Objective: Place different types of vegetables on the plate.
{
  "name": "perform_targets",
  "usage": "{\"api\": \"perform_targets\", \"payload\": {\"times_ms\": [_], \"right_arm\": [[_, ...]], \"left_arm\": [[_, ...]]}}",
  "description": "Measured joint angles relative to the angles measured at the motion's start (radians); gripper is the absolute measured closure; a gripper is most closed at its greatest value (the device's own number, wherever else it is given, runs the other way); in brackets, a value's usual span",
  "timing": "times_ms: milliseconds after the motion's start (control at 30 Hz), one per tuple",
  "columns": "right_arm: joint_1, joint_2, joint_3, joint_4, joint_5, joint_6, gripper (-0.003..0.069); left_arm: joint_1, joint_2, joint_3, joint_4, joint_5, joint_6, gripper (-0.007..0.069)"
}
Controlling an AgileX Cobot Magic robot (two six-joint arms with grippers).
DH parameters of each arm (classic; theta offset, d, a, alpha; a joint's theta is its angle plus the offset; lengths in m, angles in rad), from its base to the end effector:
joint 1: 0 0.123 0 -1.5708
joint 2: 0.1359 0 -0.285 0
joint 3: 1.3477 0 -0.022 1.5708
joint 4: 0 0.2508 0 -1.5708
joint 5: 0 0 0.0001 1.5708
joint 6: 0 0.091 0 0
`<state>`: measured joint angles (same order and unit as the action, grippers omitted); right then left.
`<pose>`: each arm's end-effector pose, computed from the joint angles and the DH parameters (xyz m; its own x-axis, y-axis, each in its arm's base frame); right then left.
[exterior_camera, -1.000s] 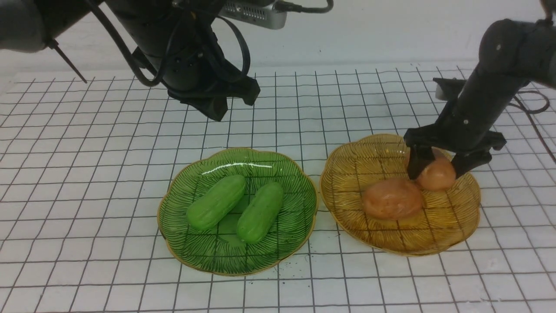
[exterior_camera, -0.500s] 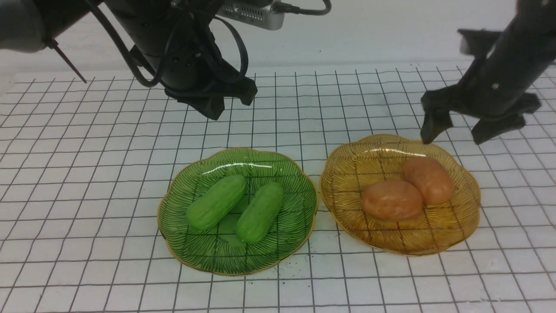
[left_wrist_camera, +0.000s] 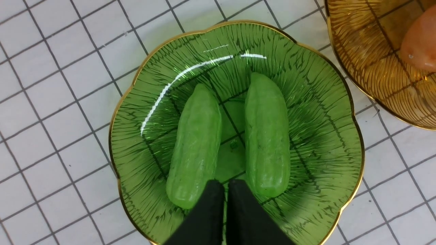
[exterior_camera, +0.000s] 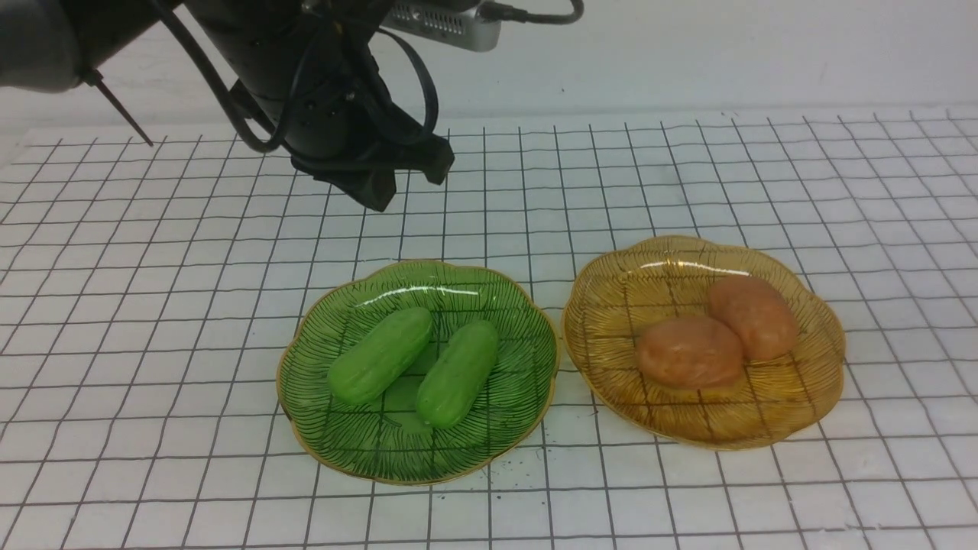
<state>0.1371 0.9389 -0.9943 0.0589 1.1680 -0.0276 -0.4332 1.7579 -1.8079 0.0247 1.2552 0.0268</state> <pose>0.1545 0.0263 0.3534 -0.8458 -0.1212 -0.5195 -0.1681 0.9848 0.0439 0.3418 -0.1557 0.3675 -0.8015 0.4087 -0.4366 0.4382 0.8981 0.0362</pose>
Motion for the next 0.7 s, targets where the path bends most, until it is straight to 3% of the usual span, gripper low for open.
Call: {"api": "perform_targets", "payload": {"times_ms": [33,100,133,167,200,267,433,700], "right_arm": [[0.0,-0.126,0.113,-0.002,-0.119,-0.003,0.0611],[0.0,-0.19,0.177,-0.005,-0.208,-0.006,0.0637],[0.0,-0.291,0.294,-0.016,-0.416,-0.007,0.0662],[0.0,-0.303,0.306,-0.016,-0.416,-0.007,0.0662],[0.0,-0.394,0.401,-0.029,-0.585,-0.007,0.0669],[0.0,-0.489,0.501,-0.033,-0.764,-0.01,0.0672],[0.0,-0.565,0.587,-0.035,-0.878,-0.01,0.0673],[0.0,-0.567,0.597,-0.035,-0.864,-0.01,0.0673]], "left_arm": [[0.0,0.0,0.0,0.0,0.0,0.0,0.0632],[0.0,0.0,0.0,0.0,0.0,0.0,0.0632],[0.0,0.0,0.0,0.0,0.0,-0.001,0.0632],[0.0,0.0,0.0,0.0,0.0,-0.001,0.0632],[0.0,0.0,0.0,0.0,0.0,-0.001,0.0632],[0.0,0.0,0.0,0.0,0.0,-0.004,0.0632],[0.0,0.0,0.0,0.0,-0.001,-0.005,0.0632],[0.0,0.0,0.0,0.0,-0.001,-0.006,0.0632]]}}
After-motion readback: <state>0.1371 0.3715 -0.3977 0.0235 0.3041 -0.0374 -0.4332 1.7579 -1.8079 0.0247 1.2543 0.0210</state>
